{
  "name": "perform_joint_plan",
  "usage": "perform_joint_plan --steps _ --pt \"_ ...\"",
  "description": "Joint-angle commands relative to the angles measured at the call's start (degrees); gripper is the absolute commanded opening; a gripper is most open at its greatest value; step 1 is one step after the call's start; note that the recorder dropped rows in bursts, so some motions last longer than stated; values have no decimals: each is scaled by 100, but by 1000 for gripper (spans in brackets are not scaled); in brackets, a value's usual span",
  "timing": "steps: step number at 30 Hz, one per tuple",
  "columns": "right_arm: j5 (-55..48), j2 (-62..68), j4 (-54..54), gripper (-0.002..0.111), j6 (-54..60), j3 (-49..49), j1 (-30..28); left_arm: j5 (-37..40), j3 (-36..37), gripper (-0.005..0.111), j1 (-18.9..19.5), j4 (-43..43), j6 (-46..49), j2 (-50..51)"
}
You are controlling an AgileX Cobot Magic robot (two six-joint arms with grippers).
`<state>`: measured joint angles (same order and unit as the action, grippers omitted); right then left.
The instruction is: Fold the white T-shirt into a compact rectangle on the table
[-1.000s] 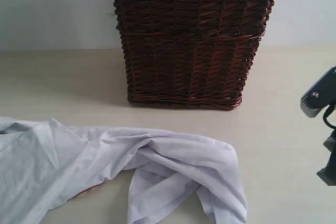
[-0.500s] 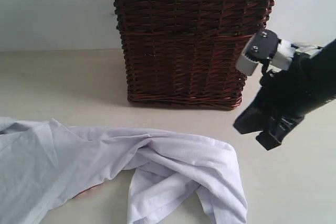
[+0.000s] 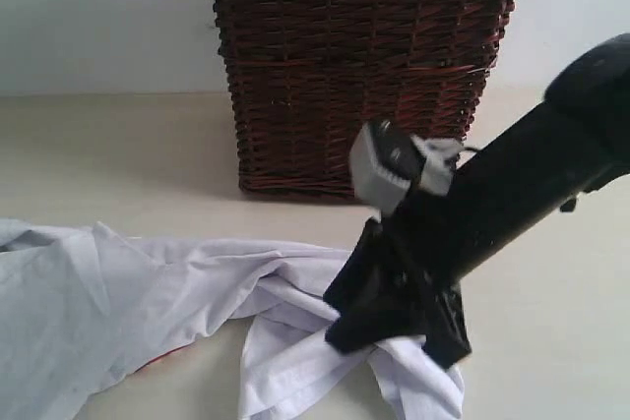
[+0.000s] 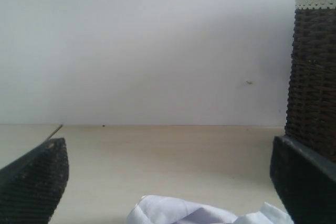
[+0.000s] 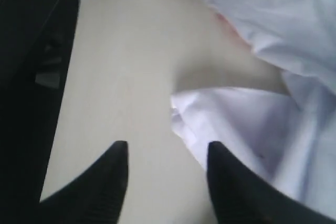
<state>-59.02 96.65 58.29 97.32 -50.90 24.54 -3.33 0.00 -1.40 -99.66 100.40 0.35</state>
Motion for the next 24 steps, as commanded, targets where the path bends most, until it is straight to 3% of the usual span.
perform_joint_plan --steps 1,5,9,17,19,21,24 --pt "1028 13 -50 67 914 -39 844 17 0 105 11 -29 11 -35" --pt "2530 322 112 68 1506 -39 1220 17 0 105 11 -29 11 -35" --pt "2121 778 96 68 1555 -39 1264 17 0 105 11 -29 11 -35" --pt "2360 1260 178 67 1652 -39 1278 17 0 105 11 -29 11 -35" --pt "2349 1519 178 60 1652 -39 1278 17 0 105 11 -29 11 -35" --pt "2349 1644 178 41 1558 -39 1278 17 0 105 11 -29 11 -35" --pt "2215 1529 -323 0 938 -39 1278 17 0 105 11 -29 11 -35"
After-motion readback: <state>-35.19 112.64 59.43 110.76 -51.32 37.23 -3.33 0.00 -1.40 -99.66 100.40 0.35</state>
